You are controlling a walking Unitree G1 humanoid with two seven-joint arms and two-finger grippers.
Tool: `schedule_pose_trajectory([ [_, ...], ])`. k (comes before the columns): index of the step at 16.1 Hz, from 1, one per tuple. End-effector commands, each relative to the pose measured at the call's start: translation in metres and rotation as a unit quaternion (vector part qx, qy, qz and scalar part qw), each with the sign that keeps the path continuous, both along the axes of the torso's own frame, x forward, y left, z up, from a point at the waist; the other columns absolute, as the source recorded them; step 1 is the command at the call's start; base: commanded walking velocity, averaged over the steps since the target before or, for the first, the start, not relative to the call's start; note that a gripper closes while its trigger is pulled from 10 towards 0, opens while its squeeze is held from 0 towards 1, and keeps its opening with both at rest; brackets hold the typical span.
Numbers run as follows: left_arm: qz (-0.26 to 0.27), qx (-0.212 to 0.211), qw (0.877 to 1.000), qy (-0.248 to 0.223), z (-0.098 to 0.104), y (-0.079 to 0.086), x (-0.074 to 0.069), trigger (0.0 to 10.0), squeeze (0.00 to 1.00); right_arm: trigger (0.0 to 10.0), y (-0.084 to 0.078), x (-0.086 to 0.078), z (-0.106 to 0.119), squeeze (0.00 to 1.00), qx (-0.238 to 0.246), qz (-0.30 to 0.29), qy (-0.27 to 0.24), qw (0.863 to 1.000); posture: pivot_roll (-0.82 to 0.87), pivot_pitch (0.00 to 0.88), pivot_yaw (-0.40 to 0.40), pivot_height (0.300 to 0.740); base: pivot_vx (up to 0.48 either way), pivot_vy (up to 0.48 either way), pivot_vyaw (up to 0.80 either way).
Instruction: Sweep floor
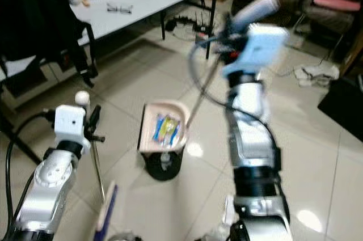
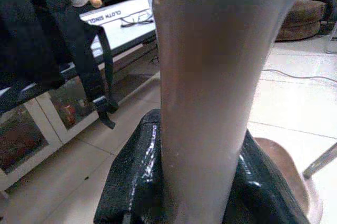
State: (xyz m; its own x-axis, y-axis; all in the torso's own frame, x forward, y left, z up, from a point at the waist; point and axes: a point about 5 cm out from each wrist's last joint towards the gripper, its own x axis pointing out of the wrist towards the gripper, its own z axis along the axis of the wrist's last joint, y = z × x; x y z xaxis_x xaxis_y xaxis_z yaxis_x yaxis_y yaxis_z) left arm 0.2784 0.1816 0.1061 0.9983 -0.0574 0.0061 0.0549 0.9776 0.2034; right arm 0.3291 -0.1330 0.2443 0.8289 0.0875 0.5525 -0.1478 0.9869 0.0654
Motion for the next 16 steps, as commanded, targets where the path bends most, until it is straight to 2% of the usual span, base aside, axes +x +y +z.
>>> schedule_pose_trajectory([
  [1,0.0,0.007,1.0,-0.013,0.006,0.001,0.002,10.0,0.0,10.0,0.003,-0.004,0.007,0.0,-0.017,-0.001,-0.046,0.999,0.02,0.053,0.035,0.74,0.0,0.0,0.0],
  [5,0.0,0.007,1.0,-0.011,0.005,0.0,0.0,10.0,0.0,10.0,0.018,-0.005,-0.005,0.0,-0.045,0.002,-0.065,0.997,0.03,0.061,0.031,0.74,0.0,0.0,0.0],
  [9,0.0,0.007,1.0,-0.01,0.004,0.001,-0.001,10.0,0.0,10.0,0.026,-0.004,-0.011,0.0,-0.069,0.006,-0.08,0.994,0.03,0.062,0.032,0.74,0.0,0.0,0.0],
  [10,0.0,0.007,1.0,-0.01,0.004,0.002,-0.001,10.0,0.0,10.0,0.033,-0.005,-0.012,0.0,-0.088,0.02,-0.094,0.992,0.03,0.062,0.034,0.74,0.0,0.0,0.0],
  [13,-0.002,0.007,1.0,-0.013,0.005,0.001,0.0,10.0,0.0,10.0,0.064,-0.015,-0.018,0.0,-0.17,0.077,-0.151,0.971,0.03,0.062,0.032,0.74,0.0,0.0,0.0],
  [16,-0.001,0.007,1.0,-0.015,0.006,0.002,0.0,10.0,0.0,10.0,0.077,-0.021,-0.023,0.0,-0.186,0.103,-0.171,0.962,0.03,0.062,0.029,0.74,0.0,0.0,0.0],
])
